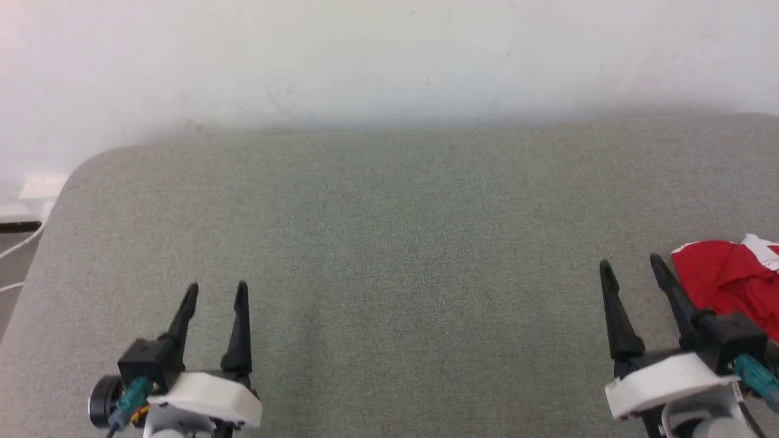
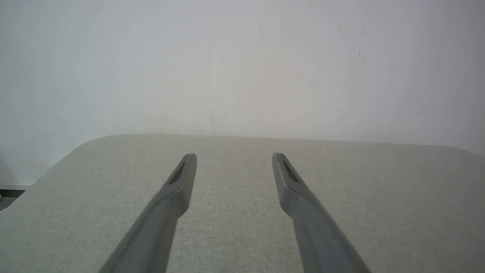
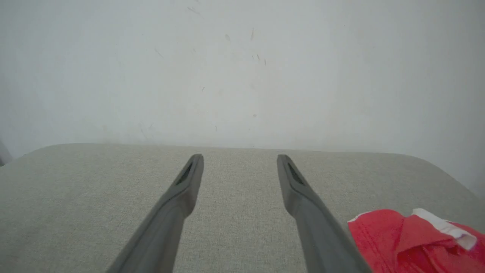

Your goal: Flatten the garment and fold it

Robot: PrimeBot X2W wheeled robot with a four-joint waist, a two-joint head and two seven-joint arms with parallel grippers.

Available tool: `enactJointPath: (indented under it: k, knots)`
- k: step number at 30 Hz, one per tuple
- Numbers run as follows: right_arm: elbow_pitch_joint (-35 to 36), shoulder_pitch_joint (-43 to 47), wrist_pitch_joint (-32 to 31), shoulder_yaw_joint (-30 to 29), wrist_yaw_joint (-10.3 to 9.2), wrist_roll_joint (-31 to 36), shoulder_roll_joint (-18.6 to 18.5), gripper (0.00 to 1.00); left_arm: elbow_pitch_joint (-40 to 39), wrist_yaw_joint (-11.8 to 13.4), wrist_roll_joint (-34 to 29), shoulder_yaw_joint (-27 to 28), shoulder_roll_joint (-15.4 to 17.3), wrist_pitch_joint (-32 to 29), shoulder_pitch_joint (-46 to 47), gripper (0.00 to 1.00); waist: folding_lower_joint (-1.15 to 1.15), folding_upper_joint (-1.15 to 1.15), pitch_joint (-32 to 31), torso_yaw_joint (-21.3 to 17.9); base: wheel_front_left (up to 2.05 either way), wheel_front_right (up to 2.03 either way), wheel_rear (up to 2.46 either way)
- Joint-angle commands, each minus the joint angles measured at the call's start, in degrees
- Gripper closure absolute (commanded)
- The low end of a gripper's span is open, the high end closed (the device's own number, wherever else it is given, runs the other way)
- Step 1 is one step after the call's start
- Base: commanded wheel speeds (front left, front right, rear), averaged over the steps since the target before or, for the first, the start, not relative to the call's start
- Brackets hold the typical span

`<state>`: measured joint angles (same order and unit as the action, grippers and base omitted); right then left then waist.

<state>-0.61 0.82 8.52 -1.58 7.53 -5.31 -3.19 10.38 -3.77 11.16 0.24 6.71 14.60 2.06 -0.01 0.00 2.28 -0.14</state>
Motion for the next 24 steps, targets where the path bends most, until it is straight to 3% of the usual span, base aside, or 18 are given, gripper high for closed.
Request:
enactJointPath:
  k: [1,12,24]
  knots:
    - [1.1,1.7,-0.4,-0.1,-0.04,-0.5,0.2,0.0,0.3,-0.4,0.4,-0.2,0.2,-0.2,-1.5,0.0,0.01,0.0,-1.5,0.2,0.0,0.0,0.0]
    - [0.7,6.7,-2.0,1.2,-0.04,-2.4,0.3,0.0,0.5,0.4,-0.4,-2.0,-0.3,-0.2,-4.5,0.0,0.01,0.0,-2.6,1.0,0.0,0.0,0.0]
    - [-0.4,6.2,-1.0,1.8,-0.04,-2.3,0.3,0.0,0.6,0.8,-1.4,-3.0,-0.2,0.3,-3.0,0.0,0.01,0.0,-1.7,0.9,0.0,0.0,0.0]
